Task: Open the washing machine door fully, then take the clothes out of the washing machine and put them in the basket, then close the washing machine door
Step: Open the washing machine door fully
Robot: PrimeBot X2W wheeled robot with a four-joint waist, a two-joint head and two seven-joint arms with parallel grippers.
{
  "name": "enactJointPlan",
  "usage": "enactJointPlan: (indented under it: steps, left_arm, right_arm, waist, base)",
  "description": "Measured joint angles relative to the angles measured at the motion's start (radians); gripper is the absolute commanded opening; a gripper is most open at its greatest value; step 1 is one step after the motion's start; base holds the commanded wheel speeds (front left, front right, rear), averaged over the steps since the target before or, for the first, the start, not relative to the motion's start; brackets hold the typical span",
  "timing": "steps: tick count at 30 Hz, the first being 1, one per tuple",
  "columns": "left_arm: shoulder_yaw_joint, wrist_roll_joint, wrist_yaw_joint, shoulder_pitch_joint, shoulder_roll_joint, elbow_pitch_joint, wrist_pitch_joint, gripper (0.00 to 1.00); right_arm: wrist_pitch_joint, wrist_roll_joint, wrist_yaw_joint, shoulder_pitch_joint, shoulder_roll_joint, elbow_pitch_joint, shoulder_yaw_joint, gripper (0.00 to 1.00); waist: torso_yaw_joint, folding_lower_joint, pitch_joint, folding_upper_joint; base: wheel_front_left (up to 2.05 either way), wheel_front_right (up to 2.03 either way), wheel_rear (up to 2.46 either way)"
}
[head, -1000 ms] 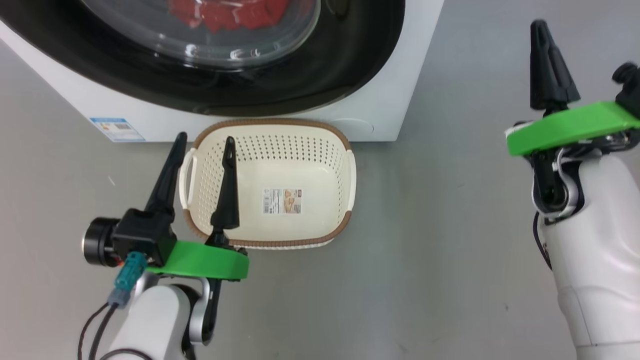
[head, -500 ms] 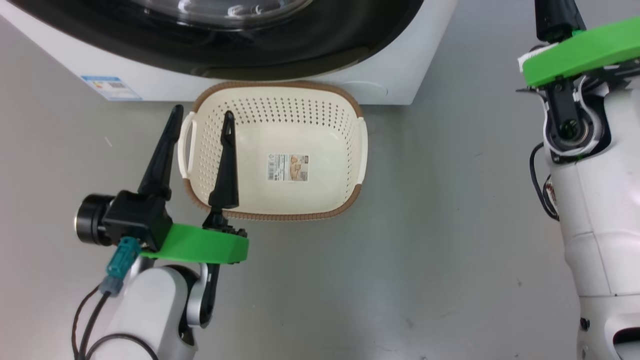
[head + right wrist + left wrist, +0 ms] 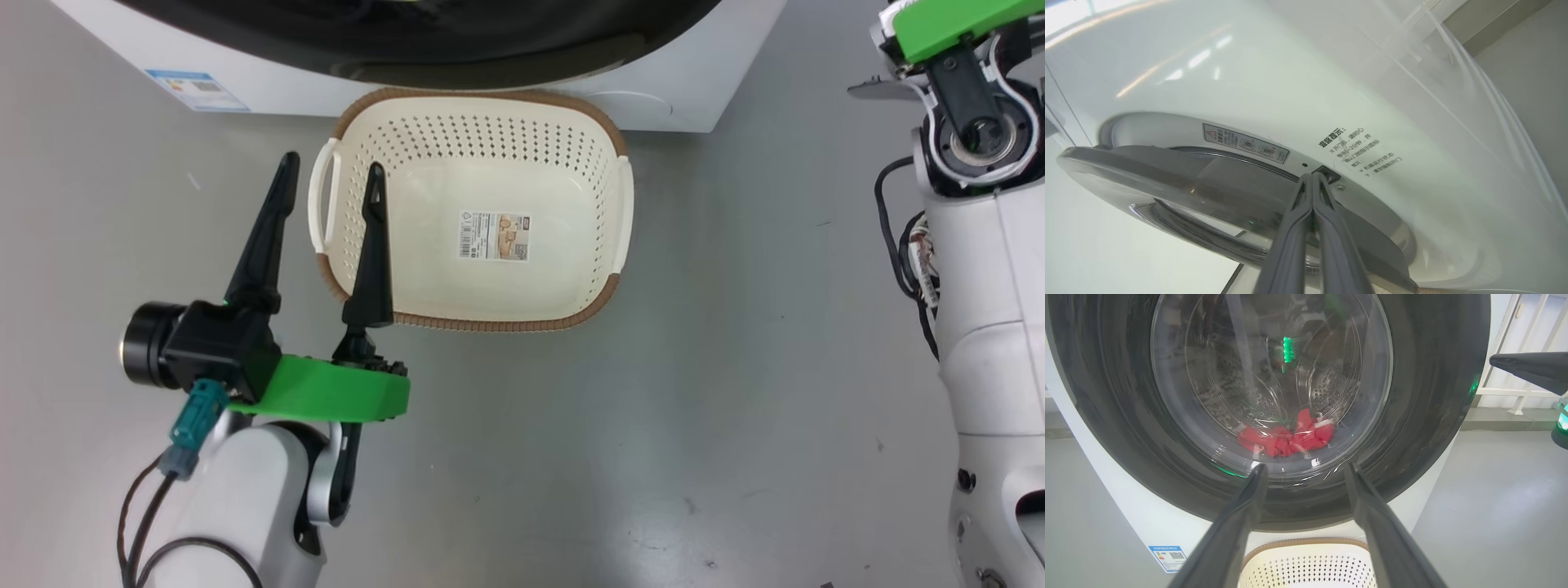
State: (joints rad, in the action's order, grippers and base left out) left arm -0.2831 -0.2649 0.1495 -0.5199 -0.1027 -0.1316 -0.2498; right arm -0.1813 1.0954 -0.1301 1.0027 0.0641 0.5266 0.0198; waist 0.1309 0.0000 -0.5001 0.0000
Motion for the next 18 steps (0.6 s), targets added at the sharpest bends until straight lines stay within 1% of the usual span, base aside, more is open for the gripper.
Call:
enactJointPlan:
  steps: [7, 18]
  left_arm:
    - [0.001, 0.001, 0.000, -0.003, 0.004, 0.001, 0.000, 1.00]
    - [0.008, 0.010, -0.011, -0.019, 0.023, 0.005, -0.004, 1.00]
  right_arm:
    - [-0.089, 0.095, 0.000, 0.053, 0.001, 0.034, 0.025, 0.00]
    - [-0.180, 0.107, 0.000, 0.110, 0.016, 0.098, 0.032, 0.00]
  waist:
    - [0.021, 0.0000, -0.019, 0.0000]
    - [0.052, 0.0000, -0.042, 0.0000]
  base:
    - [0.00, 0.00, 0.00]
    - [0.00, 0.00, 0.00]
